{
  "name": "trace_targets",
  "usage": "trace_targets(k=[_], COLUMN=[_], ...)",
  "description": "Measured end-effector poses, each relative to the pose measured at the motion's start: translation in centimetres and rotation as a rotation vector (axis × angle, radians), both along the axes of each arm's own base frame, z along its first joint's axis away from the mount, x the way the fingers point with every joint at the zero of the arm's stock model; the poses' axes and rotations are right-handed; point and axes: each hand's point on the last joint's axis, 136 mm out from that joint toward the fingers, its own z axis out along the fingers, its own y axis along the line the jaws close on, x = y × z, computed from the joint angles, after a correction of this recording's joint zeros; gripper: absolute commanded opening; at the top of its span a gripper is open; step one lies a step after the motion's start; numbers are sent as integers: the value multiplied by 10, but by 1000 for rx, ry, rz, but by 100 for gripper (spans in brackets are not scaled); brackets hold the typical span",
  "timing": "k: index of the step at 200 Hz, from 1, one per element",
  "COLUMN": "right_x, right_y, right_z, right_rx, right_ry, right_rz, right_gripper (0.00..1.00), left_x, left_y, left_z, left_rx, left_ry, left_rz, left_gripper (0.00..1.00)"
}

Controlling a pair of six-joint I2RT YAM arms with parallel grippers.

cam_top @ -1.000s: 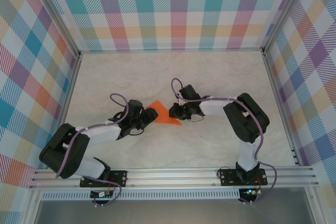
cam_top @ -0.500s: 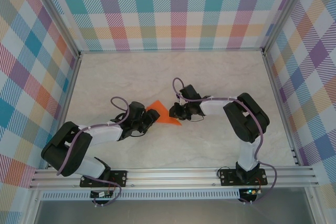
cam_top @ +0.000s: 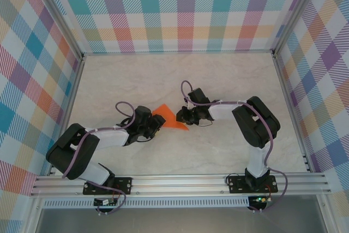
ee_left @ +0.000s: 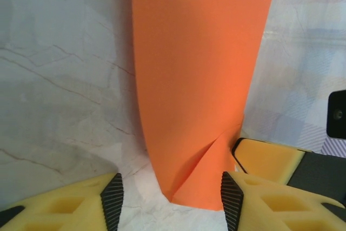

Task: Fold a paper plane with a square sheet of paper (pick it up from the middle)
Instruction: Fold the wing for the fifth time at the center of the table.

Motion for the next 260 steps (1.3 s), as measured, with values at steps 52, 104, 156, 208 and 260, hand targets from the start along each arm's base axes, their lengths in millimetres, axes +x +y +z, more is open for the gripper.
trace_targets(k=[52, 104, 156, 208, 260], right_x=[0, 0, 0, 0, 0], right_y=[0, 0, 0, 0, 0], right_z=[0, 0, 0, 0, 0], right_rx=[7, 8, 8, 8, 11], right_ry=[-1, -1, -2, -1, -1], right_rz=[0, 0, 0, 0, 1], right_gripper=[19, 19, 19, 19, 19], left_x=[0, 4, 4, 7, 10], left_y=[2, 2, -1, -8, -12], left_z=[4, 17, 8, 9, 11], left_rx=[27, 22, 25, 15, 8], left_ry=[-17, -55, -36, -38, -48], left_rz=[10, 20, 11, 0, -3], left_gripper=[49, 51, 52, 46, 44])
